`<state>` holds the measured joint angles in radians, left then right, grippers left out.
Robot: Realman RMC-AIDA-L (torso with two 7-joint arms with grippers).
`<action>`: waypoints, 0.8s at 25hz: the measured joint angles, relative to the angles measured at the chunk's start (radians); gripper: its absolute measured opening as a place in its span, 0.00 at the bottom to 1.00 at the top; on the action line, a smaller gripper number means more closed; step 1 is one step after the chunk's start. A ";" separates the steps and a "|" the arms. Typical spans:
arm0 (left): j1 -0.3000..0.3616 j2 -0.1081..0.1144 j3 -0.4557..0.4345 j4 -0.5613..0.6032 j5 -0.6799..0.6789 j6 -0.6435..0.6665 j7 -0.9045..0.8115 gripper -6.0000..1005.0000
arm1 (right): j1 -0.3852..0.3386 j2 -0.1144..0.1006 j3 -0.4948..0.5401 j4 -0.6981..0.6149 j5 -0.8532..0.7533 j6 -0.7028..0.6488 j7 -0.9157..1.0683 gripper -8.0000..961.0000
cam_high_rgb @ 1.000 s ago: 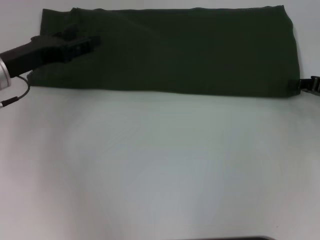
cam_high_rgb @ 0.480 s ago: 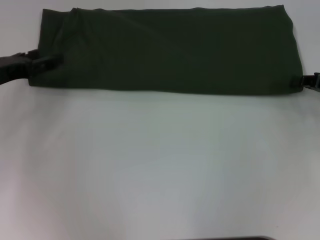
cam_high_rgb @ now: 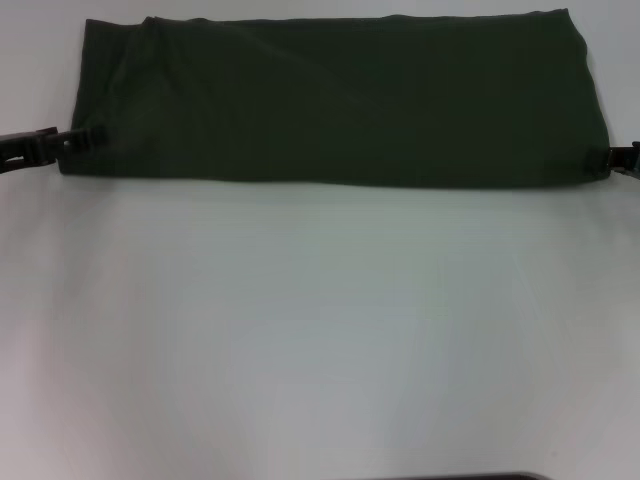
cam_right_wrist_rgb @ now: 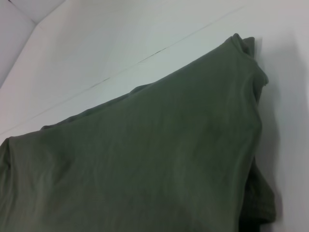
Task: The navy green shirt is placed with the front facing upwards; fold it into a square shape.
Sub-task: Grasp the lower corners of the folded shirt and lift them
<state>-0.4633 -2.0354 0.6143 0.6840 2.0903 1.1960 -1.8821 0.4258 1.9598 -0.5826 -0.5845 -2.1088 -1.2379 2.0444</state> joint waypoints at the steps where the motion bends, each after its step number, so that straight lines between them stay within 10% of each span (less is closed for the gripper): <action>1: -0.003 0.000 0.000 -0.006 0.001 -0.013 0.000 0.90 | 0.000 0.000 0.000 0.000 0.000 0.000 -0.001 0.02; 20: -0.031 0.011 0.030 -0.068 0.034 -0.098 -0.008 0.90 | -0.004 -0.001 0.012 0.000 -0.003 -0.005 -0.007 0.02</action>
<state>-0.4943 -2.0246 0.6444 0.6155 2.1245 1.0978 -1.8899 0.4218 1.9584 -0.5706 -0.5845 -2.1115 -1.2431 2.0370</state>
